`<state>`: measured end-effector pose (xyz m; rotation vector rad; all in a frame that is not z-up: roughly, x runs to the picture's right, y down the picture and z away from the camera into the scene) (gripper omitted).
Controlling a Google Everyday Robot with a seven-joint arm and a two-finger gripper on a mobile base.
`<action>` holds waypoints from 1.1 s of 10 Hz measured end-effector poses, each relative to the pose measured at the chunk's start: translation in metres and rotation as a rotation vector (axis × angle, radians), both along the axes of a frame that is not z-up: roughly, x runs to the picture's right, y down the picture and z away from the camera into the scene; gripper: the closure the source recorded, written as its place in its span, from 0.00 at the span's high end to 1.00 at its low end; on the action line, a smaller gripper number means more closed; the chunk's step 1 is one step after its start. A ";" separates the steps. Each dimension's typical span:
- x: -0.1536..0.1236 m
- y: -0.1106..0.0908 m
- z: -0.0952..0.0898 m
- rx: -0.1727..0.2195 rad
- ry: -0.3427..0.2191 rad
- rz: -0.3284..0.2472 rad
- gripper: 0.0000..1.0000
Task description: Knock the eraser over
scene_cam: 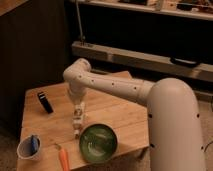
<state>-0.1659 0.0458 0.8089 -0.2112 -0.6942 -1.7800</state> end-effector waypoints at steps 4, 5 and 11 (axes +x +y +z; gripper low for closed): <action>-0.032 -0.086 -0.047 0.064 -0.080 -0.076 0.03; -0.048 -0.096 -0.055 0.077 -0.110 -0.107 0.03; -0.160 -0.058 -0.083 0.079 -0.300 -0.349 0.03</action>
